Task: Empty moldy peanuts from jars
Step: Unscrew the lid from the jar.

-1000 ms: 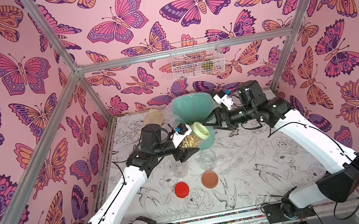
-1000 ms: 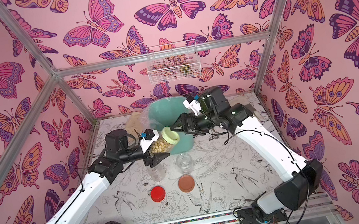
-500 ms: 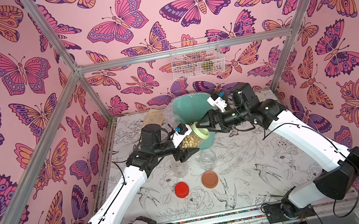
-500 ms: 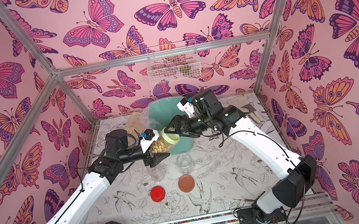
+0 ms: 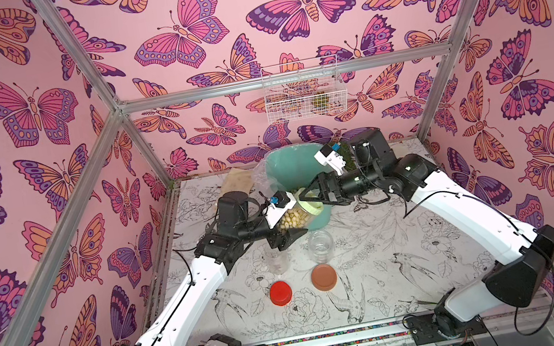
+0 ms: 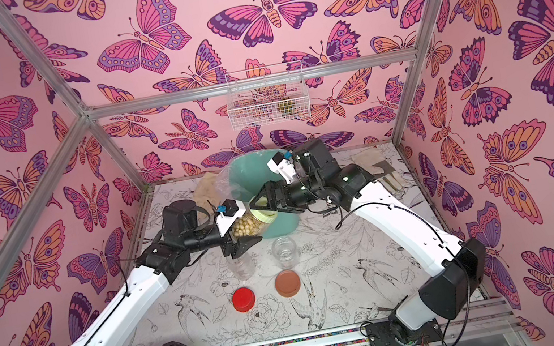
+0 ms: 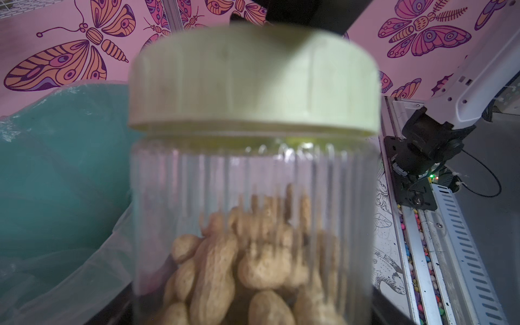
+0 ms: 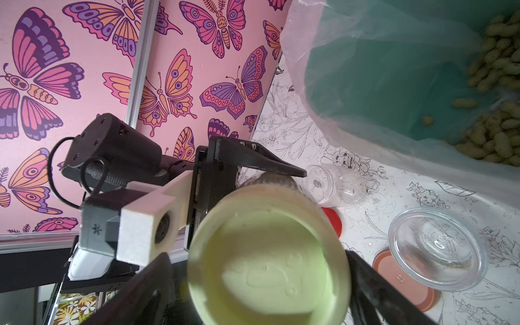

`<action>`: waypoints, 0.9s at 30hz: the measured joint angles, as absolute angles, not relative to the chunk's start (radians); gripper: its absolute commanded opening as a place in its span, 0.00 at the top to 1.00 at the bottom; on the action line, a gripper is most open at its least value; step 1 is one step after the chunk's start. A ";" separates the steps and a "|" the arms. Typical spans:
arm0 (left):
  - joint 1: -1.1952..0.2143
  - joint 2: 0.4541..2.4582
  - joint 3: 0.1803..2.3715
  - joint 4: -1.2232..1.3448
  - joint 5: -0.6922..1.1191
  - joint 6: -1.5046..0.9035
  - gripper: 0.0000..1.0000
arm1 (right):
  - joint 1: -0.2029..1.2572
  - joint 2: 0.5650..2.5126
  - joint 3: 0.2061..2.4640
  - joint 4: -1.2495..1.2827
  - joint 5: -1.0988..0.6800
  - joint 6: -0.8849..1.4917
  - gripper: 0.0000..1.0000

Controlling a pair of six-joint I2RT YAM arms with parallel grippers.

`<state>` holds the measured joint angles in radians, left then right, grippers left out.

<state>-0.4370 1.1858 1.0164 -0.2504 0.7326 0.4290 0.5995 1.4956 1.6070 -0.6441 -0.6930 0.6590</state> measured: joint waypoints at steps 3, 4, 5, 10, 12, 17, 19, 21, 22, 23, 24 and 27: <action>-0.437 1.186 1.016 -0.241 0.733 0.429 1.00 | 0.600 1.499 1.621 -0.664 -0.680 0.637 0.11; -0.437 1.186 1.016 -0.239 0.733 0.429 1.00 | 0.600 1.502 1.630 -0.672 -0.676 0.627 0.11; -0.437 1.186 1.016 -0.239 0.733 0.429 1.00 | 0.600 1.505 1.641 -0.682 -0.672 0.619 0.11; -0.437 1.190 1.016 -0.240 0.733 0.429 1.00 | 0.604 1.517 1.684 -0.731 -0.643 0.565 0.07; -0.437 1.192 1.016 -0.240 0.733 0.429 1.00 | 0.605 1.518 1.690 -0.743 -0.636 0.549 0.06; -0.437 1.196 1.016 -0.240 0.733 0.429 1.00 | 0.607 1.526 1.694 -0.773 -0.621 0.524 0.06; -0.437 1.196 1.016 -0.240 0.733 0.429 1.00 | 0.611 1.534 1.699 -0.780 -0.617 0.518 0.07; -0.437 1.196 1.016 -0.240 0.733 0.429 1.00 | 0.615 1.546 1.711 -0.791 -0.614 0.513 0.07; -0.437 1.196 1.016 -0.240 0.733 0.429 1.00 | 0.617 1.552 1.718 -0.796 -0.612 0.508 0.07; -0.437 1.196 1.016 -0.240 0.732 0.429 1.00 | 0.618 1.557 1.723 -0.799 -0.611 0.504 0.08; -0.437 1.196 1.016 -0.240 0.732 0.429 1.00 | 0.618 1.559 1.725 -0.799 -0.609 0.501 0.09; -0.437 1.196 1.016 -0.240 0.732 0.429 1.00 | 0.619 1.560 1.727 -0.806 -0.606 0.495 0.12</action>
<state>-0.4370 1.1961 1.0164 -0.2401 0.7322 0.4290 0.6189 1.5600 1.7267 -0.8059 -0.6064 0.4946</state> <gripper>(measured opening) 0.830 0.897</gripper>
